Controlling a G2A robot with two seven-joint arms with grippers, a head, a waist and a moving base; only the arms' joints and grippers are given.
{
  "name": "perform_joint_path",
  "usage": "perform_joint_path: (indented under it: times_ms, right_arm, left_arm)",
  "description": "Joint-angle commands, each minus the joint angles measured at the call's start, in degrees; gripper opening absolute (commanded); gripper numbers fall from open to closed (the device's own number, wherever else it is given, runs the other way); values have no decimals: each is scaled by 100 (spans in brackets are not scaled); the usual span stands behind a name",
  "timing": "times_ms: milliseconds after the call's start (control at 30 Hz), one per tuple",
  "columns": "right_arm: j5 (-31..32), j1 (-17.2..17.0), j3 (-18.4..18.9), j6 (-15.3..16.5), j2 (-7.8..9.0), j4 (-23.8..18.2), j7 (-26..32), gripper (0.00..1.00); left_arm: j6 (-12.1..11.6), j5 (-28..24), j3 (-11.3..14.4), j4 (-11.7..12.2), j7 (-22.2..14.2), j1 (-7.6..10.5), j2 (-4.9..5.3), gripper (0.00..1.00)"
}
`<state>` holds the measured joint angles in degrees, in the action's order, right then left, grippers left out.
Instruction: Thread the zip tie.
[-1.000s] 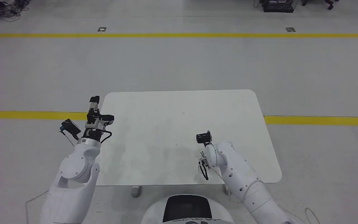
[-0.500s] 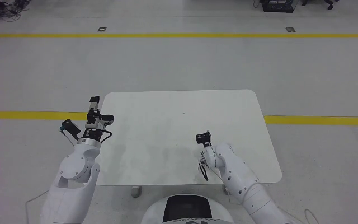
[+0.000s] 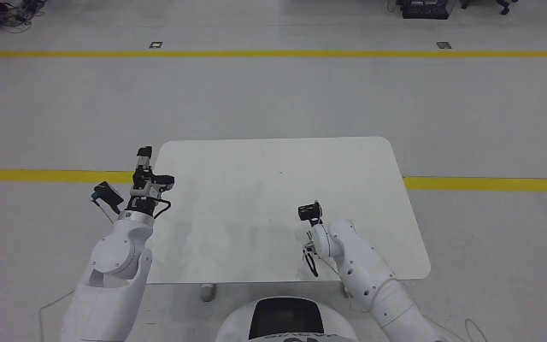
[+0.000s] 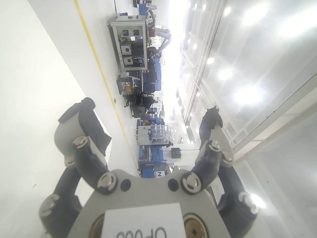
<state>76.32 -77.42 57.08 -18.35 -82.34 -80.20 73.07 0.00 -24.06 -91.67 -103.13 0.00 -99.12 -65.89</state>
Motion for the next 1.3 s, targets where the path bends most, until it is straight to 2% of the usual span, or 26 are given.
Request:
perform_joint_path:
  times_ms: [0,233,467,600,733,1067,1167,1267]
  right_arm:
    - [-20,18,-15,6,-8,40,-23,17]
    - [-72,72,-52,1,-31,185,-95,12]
    - [-42,61,-37,-23,-30,179,-90,0]
    - [5,16,12,-27,-14,79,-41,0]
    - [132,-109,118,-32,28,-269,123,0]
    - [272,-667,666,157,186,-1613,536,0]
    - [227,-807,799,288,221,-2039,588,0]
    - [70,-846,843,597,242,-2296,610,0]
  left_arm:
    - [0,0,0,0,0,0,0,100]
    - [0,0,0,0,0,0,0,100]
    - [0,0,0,0,0,0,0,100]
    - [0,0,0,0,0,0,0,100]
    - [0,0,0,0,0,0,0,100]
    - [0,0,0,0,0,0,0,100]
    - [0,0,0,0,0,0,0,100]
    - [0,0,0,0,0,0,0,100]
